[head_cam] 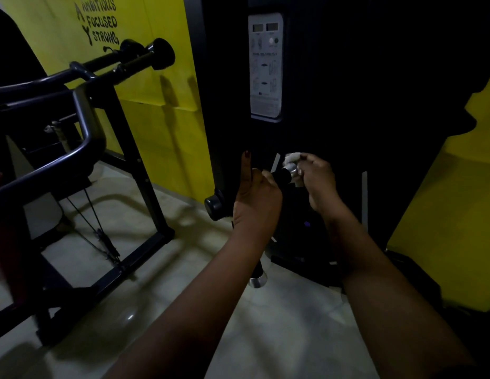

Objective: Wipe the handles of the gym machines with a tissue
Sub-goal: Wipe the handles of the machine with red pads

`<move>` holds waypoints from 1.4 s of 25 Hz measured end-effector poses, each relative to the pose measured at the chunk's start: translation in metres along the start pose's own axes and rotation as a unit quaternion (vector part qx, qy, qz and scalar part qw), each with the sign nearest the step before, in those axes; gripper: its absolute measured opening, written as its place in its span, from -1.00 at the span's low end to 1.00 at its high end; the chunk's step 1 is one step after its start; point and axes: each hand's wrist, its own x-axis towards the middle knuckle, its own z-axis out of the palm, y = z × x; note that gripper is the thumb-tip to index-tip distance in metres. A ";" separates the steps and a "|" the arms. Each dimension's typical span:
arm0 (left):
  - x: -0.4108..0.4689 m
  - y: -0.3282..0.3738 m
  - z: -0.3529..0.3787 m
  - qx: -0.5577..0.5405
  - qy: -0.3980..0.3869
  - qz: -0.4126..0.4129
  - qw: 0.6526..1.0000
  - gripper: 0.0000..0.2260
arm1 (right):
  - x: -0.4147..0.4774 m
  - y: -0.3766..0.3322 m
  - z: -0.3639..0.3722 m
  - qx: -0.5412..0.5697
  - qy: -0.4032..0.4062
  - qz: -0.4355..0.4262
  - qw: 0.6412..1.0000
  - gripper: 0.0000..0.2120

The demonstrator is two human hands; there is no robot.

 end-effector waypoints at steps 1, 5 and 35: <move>-0.001 -0.001 0.000 0.003 -0.002 -0.005 1.000 -0.77 | 0.009 -0.002 -0.003 0.042 -0.037 0.063 0.996 -0.75; 0.001 0.001 0.000 -0.012 0.021 -0.004 1.000 -0.69 | -0.001 0.017 0.002 0.267 -0.013 0.142 0.953 -0.82; 0.001 -0.006 -0.010 -0.077 -0.018 0.044 0.996 -0.63 | -0.084 0.049 0.075 0.459 0.034 0.195 0.866 -0.75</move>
